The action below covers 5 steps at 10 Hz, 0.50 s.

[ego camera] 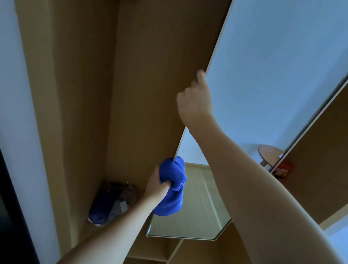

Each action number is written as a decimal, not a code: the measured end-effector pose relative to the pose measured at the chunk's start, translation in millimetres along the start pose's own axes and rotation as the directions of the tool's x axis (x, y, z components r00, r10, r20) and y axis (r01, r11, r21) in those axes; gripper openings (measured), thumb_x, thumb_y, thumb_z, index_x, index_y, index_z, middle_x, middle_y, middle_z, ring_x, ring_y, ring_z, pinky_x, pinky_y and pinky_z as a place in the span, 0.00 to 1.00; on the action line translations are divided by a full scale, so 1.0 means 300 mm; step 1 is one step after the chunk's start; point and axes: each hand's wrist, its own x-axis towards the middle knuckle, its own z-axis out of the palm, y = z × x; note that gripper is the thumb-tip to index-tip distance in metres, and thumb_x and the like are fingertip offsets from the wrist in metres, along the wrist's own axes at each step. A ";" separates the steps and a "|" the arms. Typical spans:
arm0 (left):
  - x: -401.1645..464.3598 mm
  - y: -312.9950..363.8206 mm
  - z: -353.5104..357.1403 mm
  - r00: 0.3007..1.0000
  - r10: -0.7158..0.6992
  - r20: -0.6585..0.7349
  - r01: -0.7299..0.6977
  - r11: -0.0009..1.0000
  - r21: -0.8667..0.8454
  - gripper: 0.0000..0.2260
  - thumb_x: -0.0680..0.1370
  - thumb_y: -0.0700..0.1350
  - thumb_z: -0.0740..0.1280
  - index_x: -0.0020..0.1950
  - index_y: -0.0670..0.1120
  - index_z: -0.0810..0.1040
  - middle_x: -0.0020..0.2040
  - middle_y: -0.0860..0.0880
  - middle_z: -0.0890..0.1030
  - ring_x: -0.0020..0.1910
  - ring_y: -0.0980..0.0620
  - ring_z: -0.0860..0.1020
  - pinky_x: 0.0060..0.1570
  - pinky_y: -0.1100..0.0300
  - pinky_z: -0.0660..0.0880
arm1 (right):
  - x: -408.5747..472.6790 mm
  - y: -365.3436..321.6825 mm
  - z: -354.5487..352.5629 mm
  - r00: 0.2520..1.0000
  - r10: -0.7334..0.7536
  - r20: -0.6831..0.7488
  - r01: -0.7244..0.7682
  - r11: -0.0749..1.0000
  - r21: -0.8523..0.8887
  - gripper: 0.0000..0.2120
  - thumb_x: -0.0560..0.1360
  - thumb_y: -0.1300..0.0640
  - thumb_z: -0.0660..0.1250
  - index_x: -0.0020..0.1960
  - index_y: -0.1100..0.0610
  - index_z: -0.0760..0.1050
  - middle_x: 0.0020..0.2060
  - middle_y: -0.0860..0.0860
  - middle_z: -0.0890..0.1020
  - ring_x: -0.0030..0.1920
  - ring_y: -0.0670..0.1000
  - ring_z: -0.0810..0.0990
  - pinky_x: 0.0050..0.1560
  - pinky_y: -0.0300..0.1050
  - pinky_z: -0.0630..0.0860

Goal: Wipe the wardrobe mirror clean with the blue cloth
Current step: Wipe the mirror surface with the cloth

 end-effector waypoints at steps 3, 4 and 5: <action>0.031 0.201 -0.023 0.707 -0.203 -0.678 0.175 0.978 -0.110 0.15 0.73 0.32 0.64 0.53 0.51 0.74 0.47 0.52 0.79 0.48 0.52 0.77 0.49 0.60 0.73 | -0.034 -0.045 0.013 0.982 -0.086 -0.171 0.108 0.986 0.125 0.14 0.77 0.61 0.58 0.35 0.50 0.71 0.28 0.47 0.71 0.40 0.52 0.74 0.73 0.54 0.53; 0.063 0.264 -0.043 0.723 -0.118 -0.680 0.054 0.992 -0.115 0.15 0.72 0.33 0.61 0.49 0.52 0.76 0.45 0.51 0.80 0.48 0.55 0.78 0.48 0.63 0.71 | -0.023 -0.043 0.022 0.981 -0.099 -0.168 0.124 0.982 0.146 0.17 0.77 0.62 0.58 0.30 0.52 0.65 0.25 0.48 0.67 0.37 0.52 0.69 0.72 0.53 0.55; 0.052 0.194 -0.015 0.718 -0.099 -0.689 0.037 0.994 -0.105 0.15 0.74 0.40 0.64 0.56 0.56 0.72 0.51 0.56 0.78 0.49 0.59 0.76 0.49 0.63 0.73 | -0.008 -0.050 0.034 0.987 -0.100 -0.124 0.118 0.982 0.146 0.15 0.77 0.61 0.59 0.31 0.52 0.69 0.25 0.48 0.67 0.41 0.52 0.72 0.72 0.53 0.55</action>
